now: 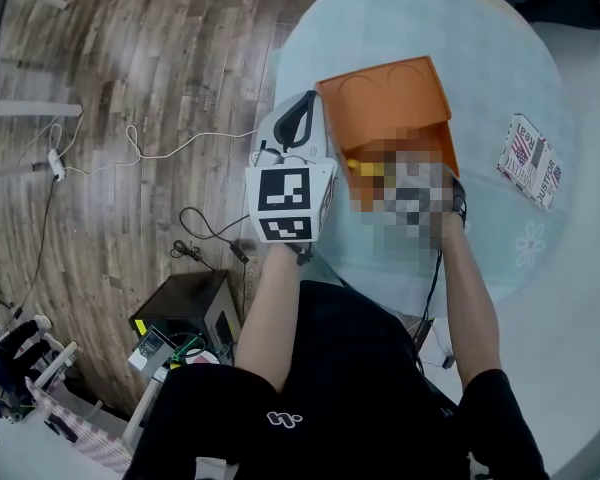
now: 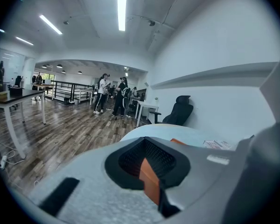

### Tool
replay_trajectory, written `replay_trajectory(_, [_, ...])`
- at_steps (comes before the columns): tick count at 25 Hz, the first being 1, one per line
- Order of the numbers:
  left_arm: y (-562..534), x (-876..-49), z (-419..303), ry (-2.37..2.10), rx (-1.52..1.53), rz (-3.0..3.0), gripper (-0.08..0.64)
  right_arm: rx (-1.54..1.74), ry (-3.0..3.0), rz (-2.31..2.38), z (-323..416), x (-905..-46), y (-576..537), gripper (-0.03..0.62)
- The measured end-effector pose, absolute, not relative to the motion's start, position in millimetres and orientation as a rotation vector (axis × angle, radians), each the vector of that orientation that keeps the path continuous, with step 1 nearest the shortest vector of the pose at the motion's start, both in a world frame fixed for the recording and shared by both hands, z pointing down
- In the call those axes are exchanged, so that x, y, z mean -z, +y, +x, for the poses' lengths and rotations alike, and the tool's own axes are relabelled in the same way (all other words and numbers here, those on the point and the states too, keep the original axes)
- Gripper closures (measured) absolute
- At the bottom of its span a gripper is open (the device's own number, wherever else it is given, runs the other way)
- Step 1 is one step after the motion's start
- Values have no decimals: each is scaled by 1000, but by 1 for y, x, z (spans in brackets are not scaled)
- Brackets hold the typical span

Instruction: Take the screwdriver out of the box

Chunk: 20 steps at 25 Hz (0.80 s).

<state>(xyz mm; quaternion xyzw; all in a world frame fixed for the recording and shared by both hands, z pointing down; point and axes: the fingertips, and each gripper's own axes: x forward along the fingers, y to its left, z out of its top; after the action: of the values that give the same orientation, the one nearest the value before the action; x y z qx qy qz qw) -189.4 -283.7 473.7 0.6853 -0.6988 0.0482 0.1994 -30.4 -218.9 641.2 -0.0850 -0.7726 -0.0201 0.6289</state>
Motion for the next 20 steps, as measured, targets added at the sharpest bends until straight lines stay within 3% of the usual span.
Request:
replay_trajectory(8, [-266, -451, -166, -2003, -95, 1931, 557, 255, -1980, 18, -15, -555, -236, 500])
replay_trajectory(20, [-254, -330, -93, -2122, 96, 2066, 557, 70, -2694, 875, 54, -331, -279, 499])
